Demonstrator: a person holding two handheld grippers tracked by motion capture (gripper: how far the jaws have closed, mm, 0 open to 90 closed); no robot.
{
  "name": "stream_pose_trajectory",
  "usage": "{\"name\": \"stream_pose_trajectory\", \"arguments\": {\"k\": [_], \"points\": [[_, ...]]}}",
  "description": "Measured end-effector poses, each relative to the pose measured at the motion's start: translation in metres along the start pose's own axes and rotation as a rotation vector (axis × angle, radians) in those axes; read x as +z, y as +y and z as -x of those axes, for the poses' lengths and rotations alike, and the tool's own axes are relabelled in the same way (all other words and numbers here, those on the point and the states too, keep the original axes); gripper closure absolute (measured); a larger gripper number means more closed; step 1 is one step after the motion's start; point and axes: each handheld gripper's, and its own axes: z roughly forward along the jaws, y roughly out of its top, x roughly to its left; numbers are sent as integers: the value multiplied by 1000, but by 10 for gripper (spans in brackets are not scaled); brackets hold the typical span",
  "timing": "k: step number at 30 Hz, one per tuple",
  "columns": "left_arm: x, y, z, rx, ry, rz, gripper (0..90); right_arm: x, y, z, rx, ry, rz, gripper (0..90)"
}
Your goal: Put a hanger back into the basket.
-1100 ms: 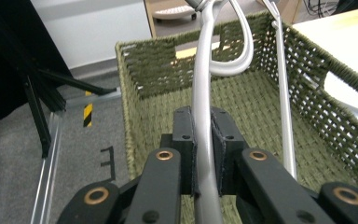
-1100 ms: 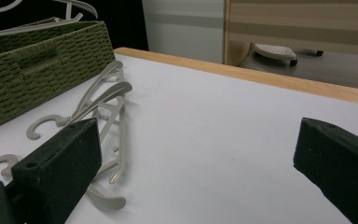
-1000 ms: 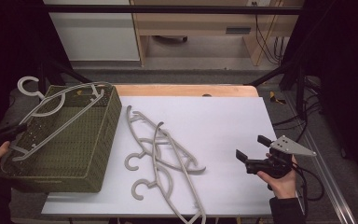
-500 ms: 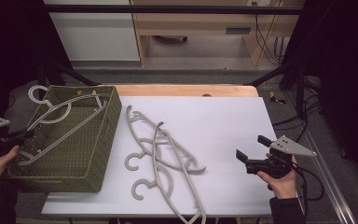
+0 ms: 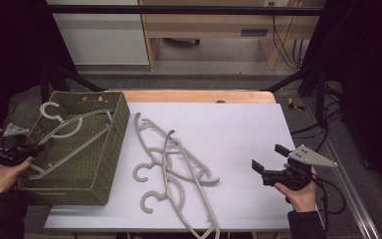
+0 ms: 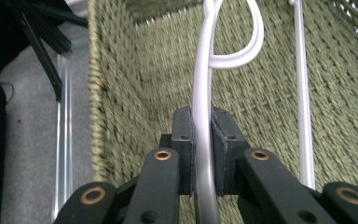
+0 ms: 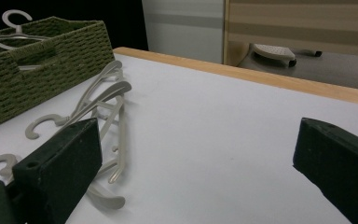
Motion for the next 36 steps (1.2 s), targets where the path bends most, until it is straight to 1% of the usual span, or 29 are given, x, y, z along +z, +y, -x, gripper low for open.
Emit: {"name": "stream_pose_trajectory", "arguments": {"k": [3,5,7,9,11,13,14,16,18,20,21,23,25,31,34,36], "points": [[2,1,1,6,12,-29,802,0,0,0,1,-2,2,12],[2,2,2,1,11,-47,795,-1,0,0,-2,0,7,13],[2,2,1,3,17,-55,776,-2,1,1,1,-3,12,13],[0,2,2,-2,16,-40,771,-2,0,0,1,-4,12,13],[-4,2,1,-4,-1,-24,758,-1,0,0,-3,0,13,14],[-8,2,3,-7,-8,-16,731,-1,0,0,-4,0,14,16],[-11,2,3,-5,-21,-10,726,-1,0,0,-4,1,15,18],[-17,4,5,-8,-29,19,700,-1,0,-1,-2,4,16,20],[-23,6,8,-22,-52,66,650,0,0,-1,-3,1,15,20],[-30,7,12,-42,-84,121,610,0,0,-1,-2,1,16,20],[-32,8,14,-50,-100,159,582,0,0,-1,-1,2,17,20],[-37,9,21,-61,-125,213,517,0,0,-1,-3,1,17,20],[-42,10,28,-57,-144,261,473,1,0,-1,-1,1,19,20],[-52,11,51,-99,-244,371,386,1,0,-1,-2,0,20,20],[-54,12,68,-81,-279,399,331,0,1,-1,-4,2,25,20],[-56,13,80,-68,-303,435,271,0,2,-2,-4,4,27,20]]}}
